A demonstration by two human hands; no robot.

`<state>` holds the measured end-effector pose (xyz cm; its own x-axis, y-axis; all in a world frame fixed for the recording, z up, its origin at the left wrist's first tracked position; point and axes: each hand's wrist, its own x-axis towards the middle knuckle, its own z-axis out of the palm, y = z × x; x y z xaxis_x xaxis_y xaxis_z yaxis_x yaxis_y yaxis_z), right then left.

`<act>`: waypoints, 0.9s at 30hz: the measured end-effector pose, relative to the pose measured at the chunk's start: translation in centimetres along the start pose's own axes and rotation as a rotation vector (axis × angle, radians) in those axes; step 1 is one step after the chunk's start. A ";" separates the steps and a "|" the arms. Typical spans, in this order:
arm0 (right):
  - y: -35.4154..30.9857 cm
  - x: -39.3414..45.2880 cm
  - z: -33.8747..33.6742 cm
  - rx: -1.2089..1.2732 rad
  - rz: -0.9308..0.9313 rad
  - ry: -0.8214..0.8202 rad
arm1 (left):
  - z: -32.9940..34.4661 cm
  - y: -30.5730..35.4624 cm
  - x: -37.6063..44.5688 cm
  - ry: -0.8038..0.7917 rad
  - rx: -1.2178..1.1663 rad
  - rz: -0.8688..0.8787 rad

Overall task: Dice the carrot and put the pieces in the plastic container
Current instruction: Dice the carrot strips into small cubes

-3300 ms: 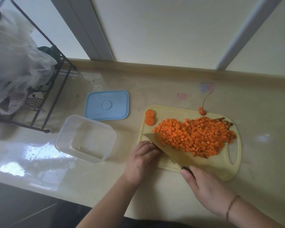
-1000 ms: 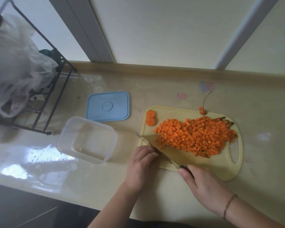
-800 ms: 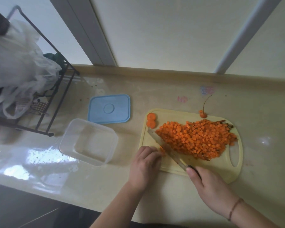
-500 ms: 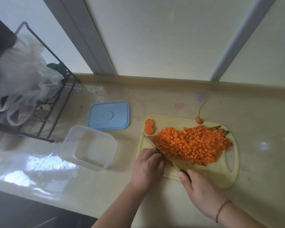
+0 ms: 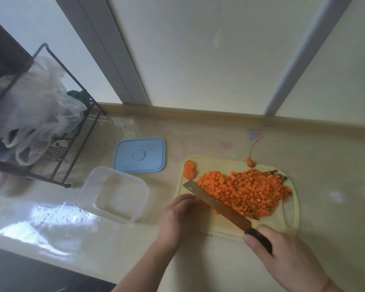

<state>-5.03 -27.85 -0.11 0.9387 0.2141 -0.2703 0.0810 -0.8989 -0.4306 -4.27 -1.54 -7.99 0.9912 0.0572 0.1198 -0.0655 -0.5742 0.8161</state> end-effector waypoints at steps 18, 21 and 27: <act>1.1 1.7 0.4 -0.489 -0.334 0.284 | 1.2 4.5 5.0 -0.282 0.197 0.105; 1.0 1.6 0.5 -0.493 -0.345 0.290 | 1.6 4.7 4.9 -0.204 0.199 0.111; 1.0 1.8 0.7 -0.498 -0.346 0.287 | 2.5 4.8 5.3 -0.189 0.245 0.194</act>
<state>-3.45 -28.09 -1.61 0.8769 0.4737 0.0817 0.4741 -0.8803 0.0159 1.00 -5.99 -4.82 0.9682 -0.2114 0.1338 -0.2480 -0.7396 0.6257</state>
